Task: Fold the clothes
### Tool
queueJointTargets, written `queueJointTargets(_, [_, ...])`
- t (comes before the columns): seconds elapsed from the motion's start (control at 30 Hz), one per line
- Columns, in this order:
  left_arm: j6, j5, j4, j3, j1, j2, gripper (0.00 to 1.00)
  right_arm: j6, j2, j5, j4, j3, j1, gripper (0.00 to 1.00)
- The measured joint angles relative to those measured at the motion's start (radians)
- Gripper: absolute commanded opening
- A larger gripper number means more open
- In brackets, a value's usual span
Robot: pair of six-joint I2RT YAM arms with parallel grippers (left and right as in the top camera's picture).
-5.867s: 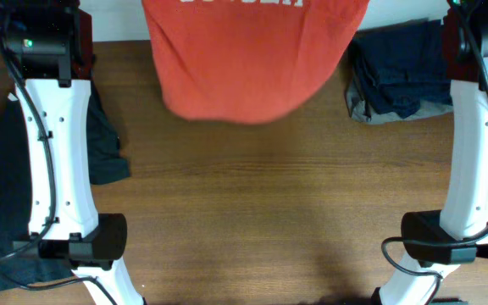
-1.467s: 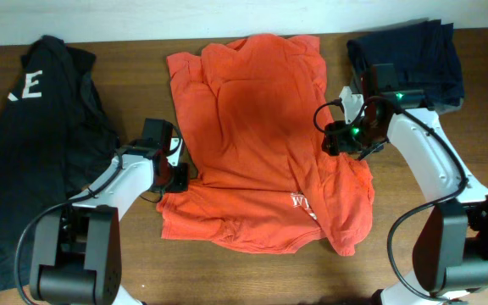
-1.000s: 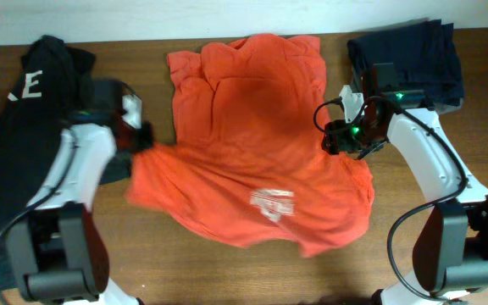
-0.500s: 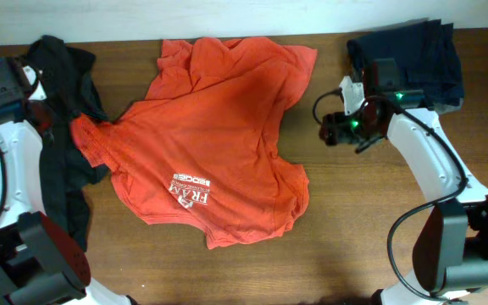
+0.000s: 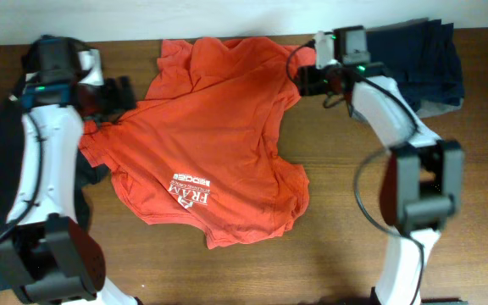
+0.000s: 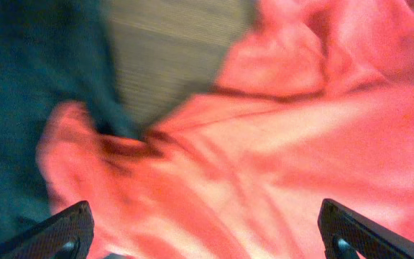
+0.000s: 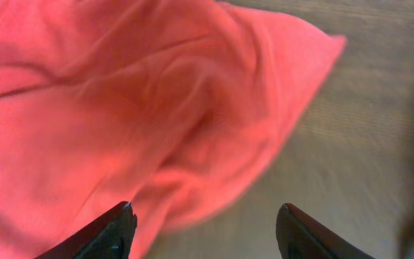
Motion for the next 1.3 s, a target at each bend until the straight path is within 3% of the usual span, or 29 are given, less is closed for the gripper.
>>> queueJointTargets(0.13, [0.01,-0.017,-0.067,0.0,-0.112,0.0,0.99,0.033,0.126,0.062,0.03,0.1,0.007,0.58])
queueJointTargets(0.4, [0.014,-0.067,-0.107,0.0,-0.245,0.0,0.99,0.074,0.155,0.163,0.084,0.118,0.006,0.41])
queueJointTargets(0.73, [0.014,-0.118,-0.117,0.0,-0.267,0.0,0.99,0.109,0.25,0.189,0.091,0.124,0.006,0.36])
queueJointTargets(0.93, [0.014,-0.124,-0.119,0.0,-0.267,0.001,0.99,0.124,0.25,0.194,0.09,0.124,0.007,0.04])
queueJointTargets(1.13, [0.014,-0.125,-0.122,0.0,-0.267,0.004,0.99,0.145,0.25,0.201,0.034,0.135,0.006,0.04])
queueJointTargets(1.3, [0.014,-0.125,-0.122,0.0,-0.267,0.004,0.99,0.148,0.225,0.214,-0.16,0.169,-0.006,0.04])
